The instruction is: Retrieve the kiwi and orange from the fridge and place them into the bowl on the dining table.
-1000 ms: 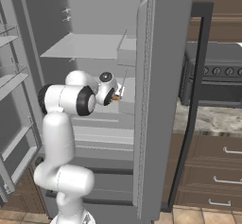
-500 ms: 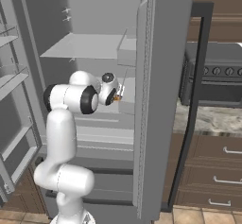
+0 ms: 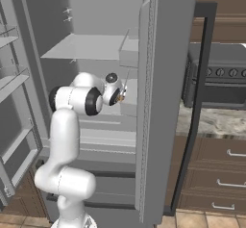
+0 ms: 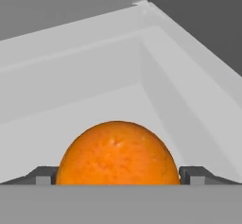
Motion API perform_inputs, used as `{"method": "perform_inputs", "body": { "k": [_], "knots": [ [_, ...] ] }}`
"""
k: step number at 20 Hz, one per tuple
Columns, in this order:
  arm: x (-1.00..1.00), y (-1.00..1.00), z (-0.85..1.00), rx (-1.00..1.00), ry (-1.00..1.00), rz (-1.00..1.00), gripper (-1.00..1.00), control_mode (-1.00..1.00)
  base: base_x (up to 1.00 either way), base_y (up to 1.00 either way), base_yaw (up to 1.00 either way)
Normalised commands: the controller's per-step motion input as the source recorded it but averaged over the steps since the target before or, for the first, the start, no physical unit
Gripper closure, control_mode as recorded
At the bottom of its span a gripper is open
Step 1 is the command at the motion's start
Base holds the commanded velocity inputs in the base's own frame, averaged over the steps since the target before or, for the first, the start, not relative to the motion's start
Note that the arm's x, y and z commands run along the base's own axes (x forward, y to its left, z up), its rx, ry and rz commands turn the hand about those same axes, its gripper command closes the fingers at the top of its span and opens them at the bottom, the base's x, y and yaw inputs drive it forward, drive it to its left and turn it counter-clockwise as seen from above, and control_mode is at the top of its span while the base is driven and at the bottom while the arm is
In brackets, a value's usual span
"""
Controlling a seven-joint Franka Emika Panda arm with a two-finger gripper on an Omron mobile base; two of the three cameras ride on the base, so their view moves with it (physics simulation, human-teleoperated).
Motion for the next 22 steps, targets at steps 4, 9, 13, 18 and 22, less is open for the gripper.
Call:
{"method": "perform_inputs", "body": {
  "k": [4, 9, 13, 18, 22],
  "knots": [
    [0.10, 0.00, -0.17, 0.00, 0.00, 0.00, 1.00, -1.00, 0.00, 0.00, 0.00],
    [0.02, 0.00, -0.15, 0.00, 0.00, 0.00, 1.00, -1.00, 0.00, 0.00, 0.00],
    [-0.54, 0.00, 0.05, 0.00, 0.00, 0.00, 1.00, -1.00, 0.00, 0.00, 0.00],
    [-0.88, 0.00, 0.45, 0.00, 0.00, 0.00, 1.00, -1.00, 0.00, 0.00, 0.00],
    [-0.89, 0.01, 0.64, 0.00, 0.00, 0.00, 1.00, -1.00, 0.00, 0.00, 0.00]
  ]
}}
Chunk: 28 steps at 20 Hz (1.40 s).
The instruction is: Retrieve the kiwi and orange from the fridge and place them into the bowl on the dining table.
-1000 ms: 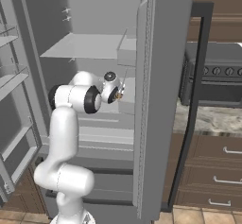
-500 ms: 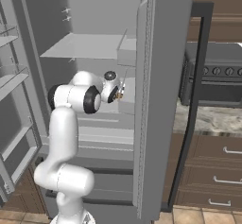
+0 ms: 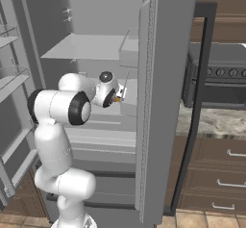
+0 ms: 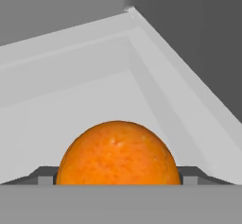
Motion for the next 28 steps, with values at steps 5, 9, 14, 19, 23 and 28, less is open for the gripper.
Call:
{"method": "perform_inputs", "body": {
  "k": [5, 9, 14, 19, 23, 28],
  "knots": [
    [-0.76, 0.24, 0.73, -0.01, 0.00, 0.03, 1.00, -1.00, 0.00, 0.00, 0.00],
    [-0.67, 0.43, 0.66, -0.05, 0.02, 0.07, 1.00, -1.00, 0.00, 0.00, 0.00],
    [-0.66, 0.44, 0.62, -0.05, 0.07, 0.10, 1.00, -1.00, 0.00, 0.00, 0.00],
    [-0.97, 0.07, 0.24, 0.00, 0.00, 0.05, 1.00, -1.00, 0.00, 0.00, 0.00],
    [-1.00, 0.00, 0.16, 0.00, 0.00, 0.01, 1.00, -1.00, 0.00, 0.00, 0.00],
    [-0.96, 0.00, 0.49, 0.00, 0.02, 0.04, 1.00, -1.00, 0.00, 0.00, 0.00]
  ]
}}
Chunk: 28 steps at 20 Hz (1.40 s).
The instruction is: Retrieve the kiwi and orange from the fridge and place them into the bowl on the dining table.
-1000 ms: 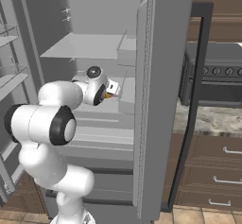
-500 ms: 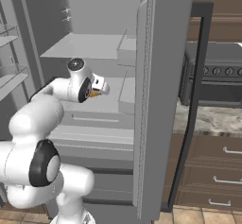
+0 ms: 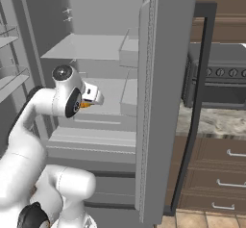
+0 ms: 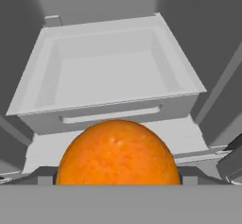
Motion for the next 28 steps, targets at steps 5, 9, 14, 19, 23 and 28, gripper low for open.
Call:
{"method": "perform_inputs", "body": {
  "k": [5, 9, 14, 19, 23, 28],
  "knots": [
    [-0.82, 0.00, 0.72, 0.00, 0.03, 0.05, 1.00, -1.00, 0.00, 0.00, 0.00],
    [-0.79, 0.00, 0.69, 0.00, 0.02, 0.03, 1.00, -1.00, 0.00, 0.00, 0.00],
    [-0.72, 0.00, 0.30, 0.00, 0.00, 0.00, 1.00, -1.00, 0.00, 0.00, 0.00],
    [-0.48, 0.00, 0.13, 0.00, 0.00, 0.00, 1.00, -1.00, 0.00, 0.00, 0.00],
    [-0.64, 0.00, 0.10, 0.00, 0.00, 0.00, 1.00, -1.00, 0.00, 0.00, 0.00],
    [-0.26, 0.00, 0.03, 0.00, 0.00, 0.00, 1.00, 1.00, -0.40, 0.00, 0.00]
  ]
}}
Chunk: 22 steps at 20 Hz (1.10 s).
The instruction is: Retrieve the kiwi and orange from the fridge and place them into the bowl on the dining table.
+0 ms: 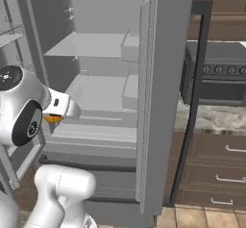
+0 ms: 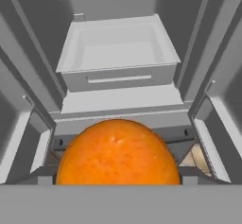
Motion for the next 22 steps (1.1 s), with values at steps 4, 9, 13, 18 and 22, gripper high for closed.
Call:
{"method": "perform_inputs", "body": {
  "k": [4, 9, 13, 18, 22],
  "knots": [
    [0.00, 0.00, 0.00, 0.00, 0.00, 0.00, 1.00, 1.00, -0.79, 0.00, 0.00],
    [0.00, 0.00, 0.00, 0.00, 0.00, 0.00, 1.00, 1.00, -0.93, 0.00, 0.00],
    [0.00, 0.00, 0.00, 0.00, 0.00, 0.00, 1.00, 1.00, -1.00, 0.00, 0.00],
    [0.00, 0.00, 0.00, 0.00, 0.00, 0.00, 1.00, 1.00, -1.00, 0.00, 0.00],
    [0.00, 0.00, 0.00, 0.00, 0.00, 0.00, 1.00, 1.00, -1.00, 0.00, 0.00]
  ]
}}
